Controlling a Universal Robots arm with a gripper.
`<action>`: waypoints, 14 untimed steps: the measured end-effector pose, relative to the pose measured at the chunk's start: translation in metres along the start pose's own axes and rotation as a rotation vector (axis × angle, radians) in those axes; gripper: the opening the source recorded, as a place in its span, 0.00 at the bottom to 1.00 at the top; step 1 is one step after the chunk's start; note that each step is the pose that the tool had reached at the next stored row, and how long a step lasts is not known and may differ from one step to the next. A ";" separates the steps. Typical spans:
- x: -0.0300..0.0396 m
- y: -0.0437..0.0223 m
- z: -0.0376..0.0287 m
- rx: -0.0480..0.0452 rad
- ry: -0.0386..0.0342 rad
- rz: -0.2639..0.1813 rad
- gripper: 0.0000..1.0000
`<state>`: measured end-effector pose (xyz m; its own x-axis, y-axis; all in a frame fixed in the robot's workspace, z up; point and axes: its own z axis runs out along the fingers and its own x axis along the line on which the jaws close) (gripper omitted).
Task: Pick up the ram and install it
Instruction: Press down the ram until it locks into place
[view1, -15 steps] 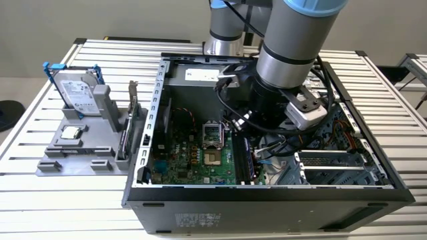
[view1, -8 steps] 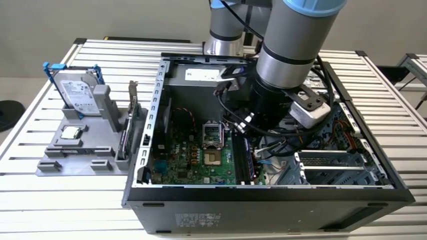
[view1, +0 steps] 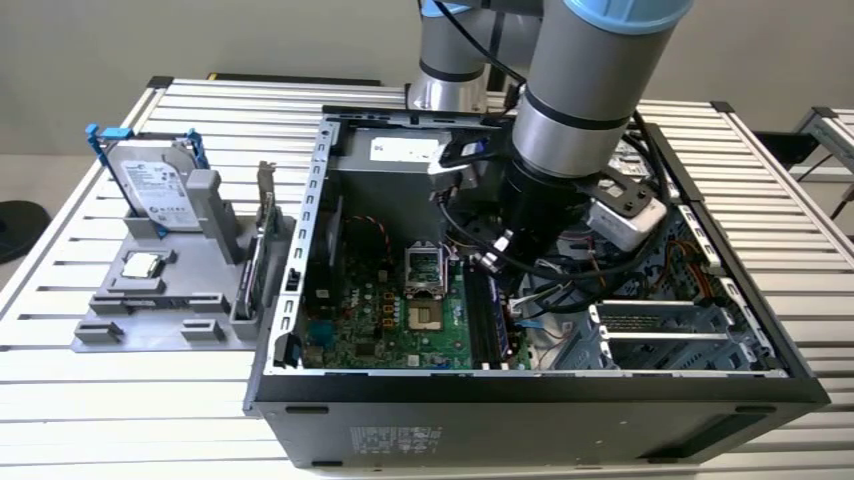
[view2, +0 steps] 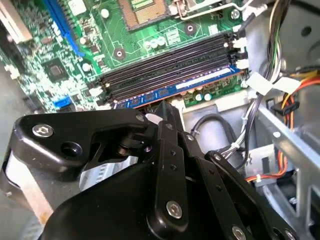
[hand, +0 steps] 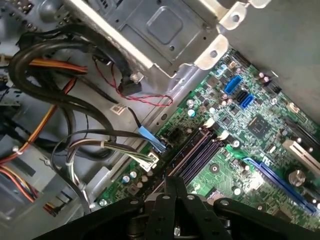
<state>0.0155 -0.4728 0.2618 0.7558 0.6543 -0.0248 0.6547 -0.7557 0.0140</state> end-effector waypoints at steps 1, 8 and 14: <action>0.0000 0.0000 0.0000 -0.0005 0.0002 -0.017 0.00; 0.0000 0.0000 0.0001 -0.0035 0.0020 -0.142 0.00; 0.0000 0.0000 0.0007 -0.0058 0.0033 -0.234 0.00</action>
<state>0.0155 -0.4729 0.2610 0.5834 0.8118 -0.0248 0.8122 -0.5833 0.0140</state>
